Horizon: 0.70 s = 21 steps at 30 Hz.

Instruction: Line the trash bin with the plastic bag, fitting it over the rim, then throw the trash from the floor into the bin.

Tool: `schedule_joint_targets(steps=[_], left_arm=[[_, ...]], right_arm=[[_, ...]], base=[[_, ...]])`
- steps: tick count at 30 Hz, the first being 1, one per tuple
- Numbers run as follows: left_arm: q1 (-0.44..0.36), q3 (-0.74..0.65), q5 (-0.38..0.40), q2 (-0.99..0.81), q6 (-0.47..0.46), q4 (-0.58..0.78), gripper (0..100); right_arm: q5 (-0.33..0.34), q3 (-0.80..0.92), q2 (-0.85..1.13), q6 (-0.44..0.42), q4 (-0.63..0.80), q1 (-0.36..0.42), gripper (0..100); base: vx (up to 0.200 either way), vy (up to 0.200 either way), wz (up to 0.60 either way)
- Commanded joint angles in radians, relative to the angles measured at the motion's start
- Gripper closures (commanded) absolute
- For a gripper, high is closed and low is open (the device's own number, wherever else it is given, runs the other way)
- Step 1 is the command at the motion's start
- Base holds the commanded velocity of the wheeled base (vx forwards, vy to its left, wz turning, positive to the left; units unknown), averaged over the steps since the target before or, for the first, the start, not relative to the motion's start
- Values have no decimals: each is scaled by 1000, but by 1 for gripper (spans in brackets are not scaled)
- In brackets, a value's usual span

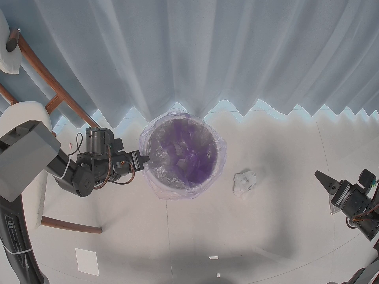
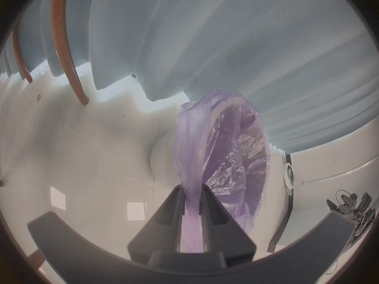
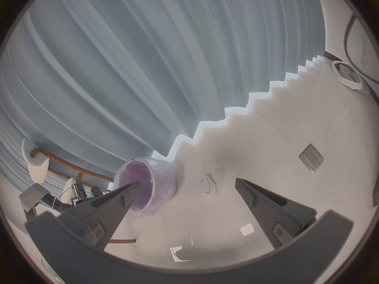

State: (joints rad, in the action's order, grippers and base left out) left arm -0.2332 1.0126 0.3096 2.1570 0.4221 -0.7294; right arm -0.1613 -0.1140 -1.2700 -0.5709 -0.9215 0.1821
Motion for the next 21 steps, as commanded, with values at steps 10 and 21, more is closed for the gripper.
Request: schedule_joint_targets(steps=[10,21], left_arm=[[-129,-166,-33,-28,79,-56,100],[-152,-109,-142,35,256,-55,100]], right_arm=[[2,11,-5,0,1,0,0],[2,14,-6,3,1,0,0]], base=[[0,0,0],[0,0,0]])
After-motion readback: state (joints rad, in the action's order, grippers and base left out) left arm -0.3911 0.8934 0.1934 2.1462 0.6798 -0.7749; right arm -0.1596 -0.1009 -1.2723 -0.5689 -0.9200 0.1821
